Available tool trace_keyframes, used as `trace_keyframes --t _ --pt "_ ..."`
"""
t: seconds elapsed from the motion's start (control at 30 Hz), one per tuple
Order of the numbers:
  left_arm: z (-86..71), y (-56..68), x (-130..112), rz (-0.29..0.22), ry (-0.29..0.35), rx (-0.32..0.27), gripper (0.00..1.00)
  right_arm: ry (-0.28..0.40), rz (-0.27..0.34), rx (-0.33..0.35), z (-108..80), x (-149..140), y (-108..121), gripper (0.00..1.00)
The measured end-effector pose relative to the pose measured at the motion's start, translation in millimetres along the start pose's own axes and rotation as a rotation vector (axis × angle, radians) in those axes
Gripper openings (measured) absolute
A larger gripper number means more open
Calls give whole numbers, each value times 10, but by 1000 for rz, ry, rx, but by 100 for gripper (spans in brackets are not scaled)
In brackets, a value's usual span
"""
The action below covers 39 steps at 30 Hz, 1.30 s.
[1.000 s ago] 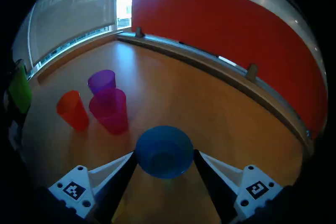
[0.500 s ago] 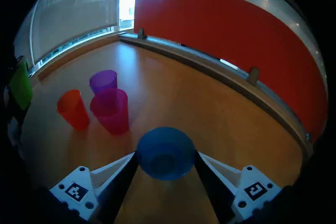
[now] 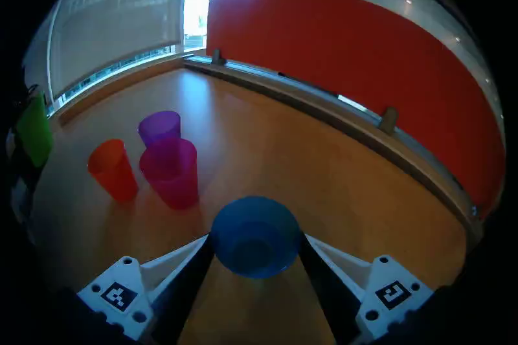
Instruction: Pour water
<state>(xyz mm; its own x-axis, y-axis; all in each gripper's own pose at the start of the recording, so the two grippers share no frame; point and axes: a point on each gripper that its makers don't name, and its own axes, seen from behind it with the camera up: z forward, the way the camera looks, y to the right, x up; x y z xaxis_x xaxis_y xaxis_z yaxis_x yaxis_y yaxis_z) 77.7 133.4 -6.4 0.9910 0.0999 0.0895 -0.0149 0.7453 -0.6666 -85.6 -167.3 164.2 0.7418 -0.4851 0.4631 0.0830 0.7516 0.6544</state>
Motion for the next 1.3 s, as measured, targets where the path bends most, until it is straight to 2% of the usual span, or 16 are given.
trace_keyframes --t 0.33,1.0,1.3 --pt "10 12 36 1 4 3 87 52 13 -4 -137 105 23 93" --pt "-9 64 108 4 16 10 87 257 13 -8 -738 664 -135 92" --pt "-3 92 131 1 20 8 87 336 -2 -10 -897 836 -238 92"
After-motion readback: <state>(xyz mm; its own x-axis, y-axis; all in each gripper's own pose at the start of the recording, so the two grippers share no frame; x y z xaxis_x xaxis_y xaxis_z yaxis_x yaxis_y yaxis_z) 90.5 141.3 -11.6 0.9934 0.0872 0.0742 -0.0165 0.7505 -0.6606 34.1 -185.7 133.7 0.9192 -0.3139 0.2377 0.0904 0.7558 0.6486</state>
